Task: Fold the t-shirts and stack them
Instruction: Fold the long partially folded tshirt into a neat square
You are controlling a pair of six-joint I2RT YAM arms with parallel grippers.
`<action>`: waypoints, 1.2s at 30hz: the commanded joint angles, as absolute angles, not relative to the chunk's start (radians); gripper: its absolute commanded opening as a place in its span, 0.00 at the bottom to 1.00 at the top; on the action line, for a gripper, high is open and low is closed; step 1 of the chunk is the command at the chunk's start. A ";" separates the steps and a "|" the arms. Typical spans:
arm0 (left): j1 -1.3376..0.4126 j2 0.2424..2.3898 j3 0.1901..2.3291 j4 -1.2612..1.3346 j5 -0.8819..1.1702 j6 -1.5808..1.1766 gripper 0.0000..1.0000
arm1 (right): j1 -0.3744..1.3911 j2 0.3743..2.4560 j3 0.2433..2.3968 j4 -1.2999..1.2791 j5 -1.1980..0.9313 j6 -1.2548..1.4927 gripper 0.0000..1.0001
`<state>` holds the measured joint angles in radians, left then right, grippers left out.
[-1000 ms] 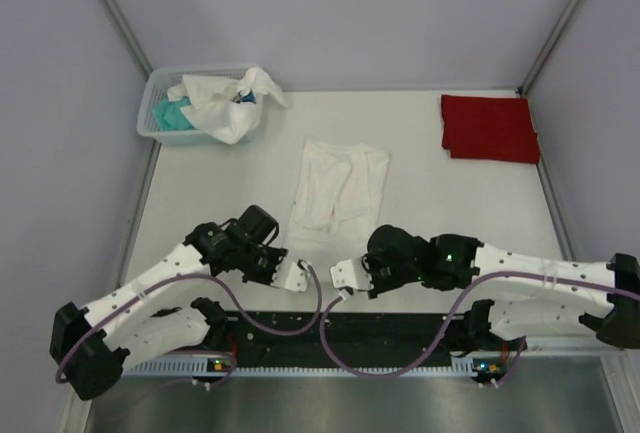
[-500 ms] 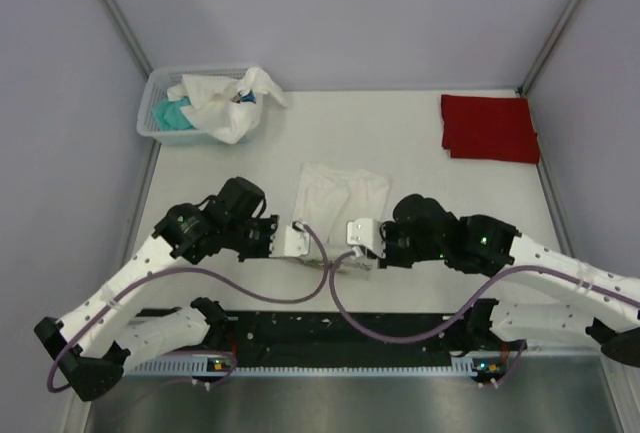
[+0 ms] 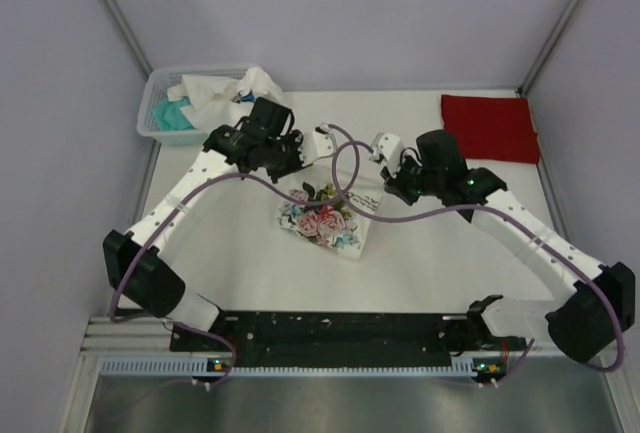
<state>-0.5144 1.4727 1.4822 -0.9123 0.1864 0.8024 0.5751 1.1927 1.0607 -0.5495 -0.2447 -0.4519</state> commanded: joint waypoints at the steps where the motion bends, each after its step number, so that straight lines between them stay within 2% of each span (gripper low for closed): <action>1: -0.492 1.581 1.601 -0.870 0.095 0.792 0.00 | 0.465 1.270 1.109 -0.494 -0.278 -0.417 0.00; 13: -0.476 2.012 1.893 -0.838 0.037 0.752 0.00 | 0.353 1.502 1.164 -0.439 -0.305 -0.351 0.00; 20: -0.477 2.178 2.034 -0.835 0.043 0.733 0.00 | 0.296 1.663 1.229 -0.376 -0.264 -0.290 0.00; 23: -0.474 2.232 2.063 -0.812 0.026 0.724 0.10 | 0.284 1.752 1.271 -0.341 -0.238 -0.249 0.02; 25: -0.476 2.264 2.075 -0.784 0.009 0.716 0.22 | 0.273 1.816 1.324 -0.330 -0.178 -0.191 0.15; 27: -0.472 2.301 2.107 -0.767 -0.035 0.706 0.27 | 0.256 1.873 1.383 -0.331 -0.100 -0.115 0.26; 32: -0.456 2.388 2.241 -0.773 -0.184 0.654 0.47 | 0.175 1.907 1.477 -0.347 -0.089 0.104 0.27; 36: -0.428 2.280 2.153 -0.730 -0.157 0.621 0.51 | 0.179 1.794 1.401 -0.362 -0.166 0.190 0.27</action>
<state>-0.4583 2.3985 2.1780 -0.8009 -0.1223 0.6739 0.1783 1.9163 1.4158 -0.3717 -0.1280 0.0242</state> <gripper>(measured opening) 0.502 0.273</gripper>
